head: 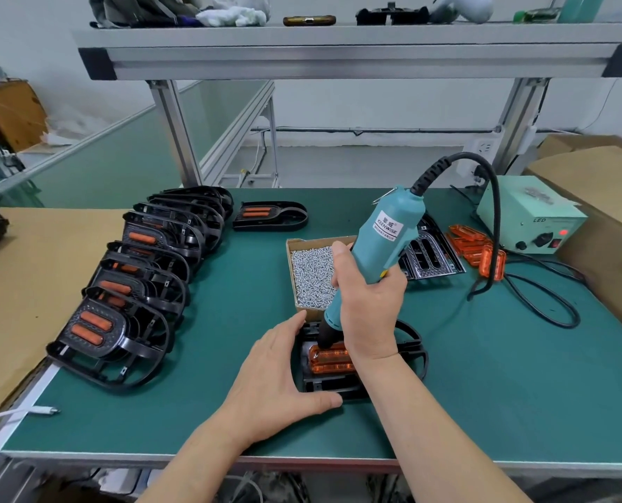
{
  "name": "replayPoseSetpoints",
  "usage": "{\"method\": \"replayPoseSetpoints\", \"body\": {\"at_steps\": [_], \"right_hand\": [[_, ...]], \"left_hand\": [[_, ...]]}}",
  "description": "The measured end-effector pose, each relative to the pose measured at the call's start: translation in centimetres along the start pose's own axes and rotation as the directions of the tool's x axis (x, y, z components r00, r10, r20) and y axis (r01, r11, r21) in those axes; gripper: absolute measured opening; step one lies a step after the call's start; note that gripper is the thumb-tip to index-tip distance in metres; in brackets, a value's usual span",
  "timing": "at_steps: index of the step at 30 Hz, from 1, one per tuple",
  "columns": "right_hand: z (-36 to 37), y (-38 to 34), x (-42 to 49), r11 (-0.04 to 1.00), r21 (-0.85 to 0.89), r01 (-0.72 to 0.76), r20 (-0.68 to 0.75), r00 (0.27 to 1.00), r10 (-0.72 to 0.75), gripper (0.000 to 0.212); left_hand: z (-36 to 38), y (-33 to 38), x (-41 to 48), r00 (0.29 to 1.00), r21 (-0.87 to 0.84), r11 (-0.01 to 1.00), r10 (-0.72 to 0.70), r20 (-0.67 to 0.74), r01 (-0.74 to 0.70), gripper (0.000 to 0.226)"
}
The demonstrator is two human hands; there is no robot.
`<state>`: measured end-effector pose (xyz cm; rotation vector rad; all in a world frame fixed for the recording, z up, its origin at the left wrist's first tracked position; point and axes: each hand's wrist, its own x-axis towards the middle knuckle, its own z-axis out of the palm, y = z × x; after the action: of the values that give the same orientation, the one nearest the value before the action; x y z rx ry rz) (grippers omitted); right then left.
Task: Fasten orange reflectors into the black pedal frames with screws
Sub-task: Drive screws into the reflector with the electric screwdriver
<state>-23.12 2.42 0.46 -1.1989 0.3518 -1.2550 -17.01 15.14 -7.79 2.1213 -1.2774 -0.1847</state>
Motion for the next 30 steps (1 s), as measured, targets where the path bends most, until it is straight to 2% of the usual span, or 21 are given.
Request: {"method": "replayPoseSetpoints", "body": {"at_steps": [11, 20, 30], "right_hand": [[0.7, 0.0, -0.1, 0.998, -0.063, 0.009, 0.113, 0.994, -0.002, 0.031], [0.1, 0.1, -0.3, 0.999, -0.034, -0.025, 0.077, 0.997, 0.027, 0.026], [-0.8, -0.4, 0.1, 1.0, 0.007, -0.023, 0.049, 0.999, 0.023, 0.018]], "left_hand": [[0.3, -0.5, 0.1, 0.999, -0.033, 0.999, -0.036, 0.004, 0.036, 0.114], [0.4, -0.3, 0.0, 0.999, -0.025, 0.999, -0.047, 0.017, 0.048, 0.116], [0.0, 0.0, 0.0, 1.0, -0.005, 1.0, -0.016, 0.003, 0.016, 0.106]]}}
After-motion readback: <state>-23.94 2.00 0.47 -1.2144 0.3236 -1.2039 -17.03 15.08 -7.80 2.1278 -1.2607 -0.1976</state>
